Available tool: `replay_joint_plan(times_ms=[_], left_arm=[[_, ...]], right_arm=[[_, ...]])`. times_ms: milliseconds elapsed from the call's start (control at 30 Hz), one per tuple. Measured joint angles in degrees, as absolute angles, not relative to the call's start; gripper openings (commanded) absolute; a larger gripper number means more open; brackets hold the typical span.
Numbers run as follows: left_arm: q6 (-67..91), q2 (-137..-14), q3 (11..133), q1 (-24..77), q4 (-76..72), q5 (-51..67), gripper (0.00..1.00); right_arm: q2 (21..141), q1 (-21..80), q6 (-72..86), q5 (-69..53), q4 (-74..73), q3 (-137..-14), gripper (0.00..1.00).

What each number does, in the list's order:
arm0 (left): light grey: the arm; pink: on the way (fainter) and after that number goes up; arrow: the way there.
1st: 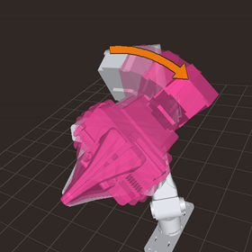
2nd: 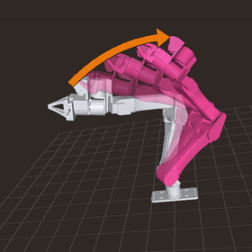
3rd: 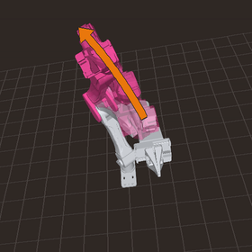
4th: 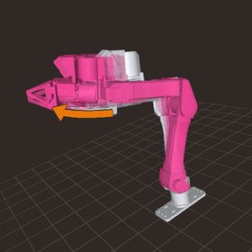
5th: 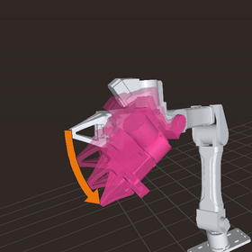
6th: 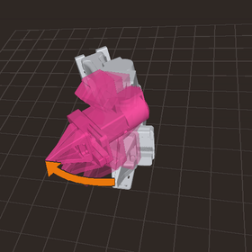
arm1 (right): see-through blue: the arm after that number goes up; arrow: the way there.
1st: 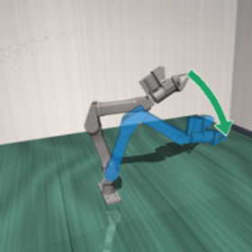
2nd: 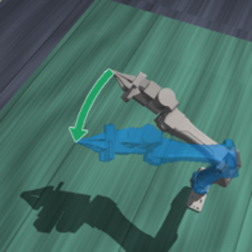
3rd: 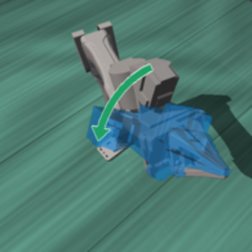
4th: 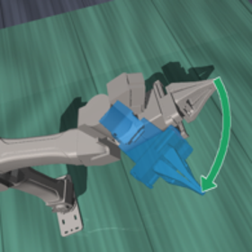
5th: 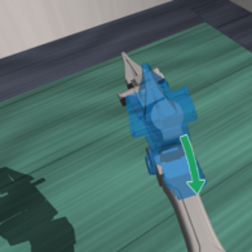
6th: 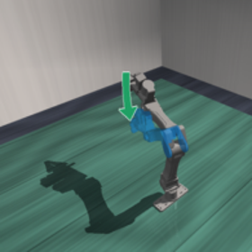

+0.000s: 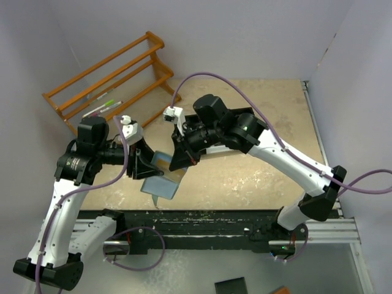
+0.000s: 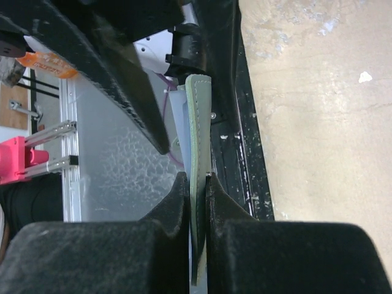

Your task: Take the credit cards out of the card holder

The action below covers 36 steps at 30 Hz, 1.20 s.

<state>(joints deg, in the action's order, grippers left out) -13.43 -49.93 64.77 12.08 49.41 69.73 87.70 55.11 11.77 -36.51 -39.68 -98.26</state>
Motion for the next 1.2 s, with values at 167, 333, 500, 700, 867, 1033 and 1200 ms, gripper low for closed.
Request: replay_joint_plan(times_ms=[167, 333, 500, 700, 867, 1033, 1200], left_arm=[[-13.52, -51.07, 64.71, 12.05, 50.92, 71.9, 0.05], [-12.78, -52.34, 64.71, 12.08, 51.83, 73.93, 0.0], [-3.29, -51.09, 63.94, 12.08, 43.0, 73.82, 0.0], [24.86, -46.39, 58.89, 12.08, 16.56, 69.87, 0.0], [38.0, -47.24, 60.01, 12.08, 4.56, 66.32, 0.0], [43.4, -47.88, 60.88, 12.08, 0.49, 64.64, 0.0], [45.32, -46.83, 60.88, 12.08, -0.8, 64.69, 0.0]], right_arm=[[90.06, 56.69, 10.37, -35.79, -41.95, -101.67, 0.01], [89.71, 56.58, 10.13, -35.33, -42.48, -101.34, 0.5], [79.07, 52.27, 17.67, -37.34, -27.57, -87.85, 0.65], [58.98, 45.52, 36.03, -34.61, 11.14, -59.27, 0.66], [58.37, 46.35, 46.81, -30.39, 35.22, -47.22, 0.7], [63.88, 48.69, 51.2, -26.35, 46.13, -45.5, 0.68], [64.58, 51.11, 52.58, -24.47, 54.59, -45.5, 0.31]])
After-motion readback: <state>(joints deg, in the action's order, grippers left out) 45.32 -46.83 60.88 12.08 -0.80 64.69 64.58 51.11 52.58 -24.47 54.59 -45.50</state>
